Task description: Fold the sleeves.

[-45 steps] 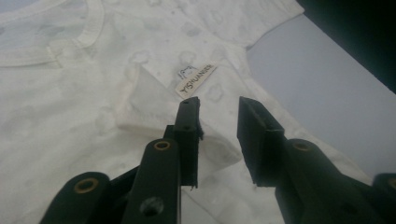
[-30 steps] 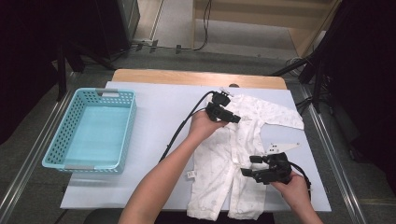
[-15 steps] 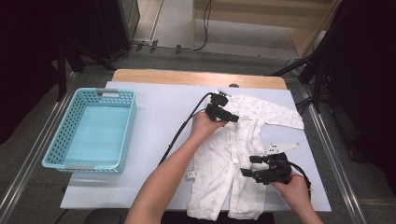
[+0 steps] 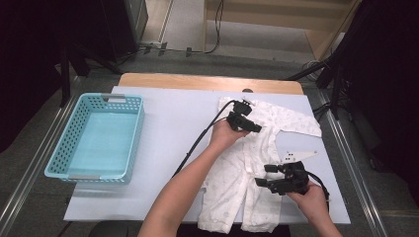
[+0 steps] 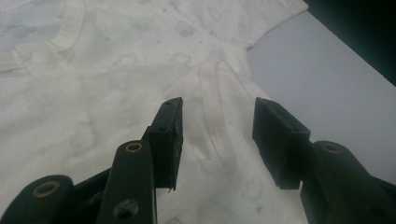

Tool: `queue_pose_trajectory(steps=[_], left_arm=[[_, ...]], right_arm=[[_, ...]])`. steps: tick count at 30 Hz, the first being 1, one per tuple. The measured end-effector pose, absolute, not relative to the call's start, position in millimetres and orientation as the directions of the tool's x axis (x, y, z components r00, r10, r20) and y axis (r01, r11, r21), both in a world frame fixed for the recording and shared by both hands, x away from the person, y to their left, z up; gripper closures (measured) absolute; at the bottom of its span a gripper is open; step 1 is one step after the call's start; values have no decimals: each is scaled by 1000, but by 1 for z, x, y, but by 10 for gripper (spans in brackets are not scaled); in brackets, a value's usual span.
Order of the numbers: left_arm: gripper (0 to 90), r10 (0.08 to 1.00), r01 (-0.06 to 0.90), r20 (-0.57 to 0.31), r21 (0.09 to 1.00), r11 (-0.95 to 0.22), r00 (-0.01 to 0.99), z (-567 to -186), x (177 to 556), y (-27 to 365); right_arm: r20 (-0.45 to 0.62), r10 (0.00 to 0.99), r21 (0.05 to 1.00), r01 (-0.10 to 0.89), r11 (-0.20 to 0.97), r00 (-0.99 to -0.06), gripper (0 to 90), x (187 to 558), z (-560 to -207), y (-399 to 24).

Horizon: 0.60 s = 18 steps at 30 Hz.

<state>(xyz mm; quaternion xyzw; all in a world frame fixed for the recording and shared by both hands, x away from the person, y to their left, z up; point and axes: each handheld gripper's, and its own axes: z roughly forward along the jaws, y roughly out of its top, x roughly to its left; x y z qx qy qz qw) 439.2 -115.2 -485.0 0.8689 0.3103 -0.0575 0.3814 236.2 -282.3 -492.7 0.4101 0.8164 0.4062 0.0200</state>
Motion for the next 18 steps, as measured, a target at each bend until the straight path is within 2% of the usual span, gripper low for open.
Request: queue_pose_trajectory(steps=[6, 18], left_arm=[[501, 480, 558, -314, 627, -544, 819, -476, 434, -112], [447, 450, 554, -341, 646, -525, 825, -457, 414, -90]], right_arm=[[304, 692, 682, 657, 322, -655, 265, 236, -492, -285], [303, 711, 684, 664, 302, -635, 265, 238, -491, -295]])
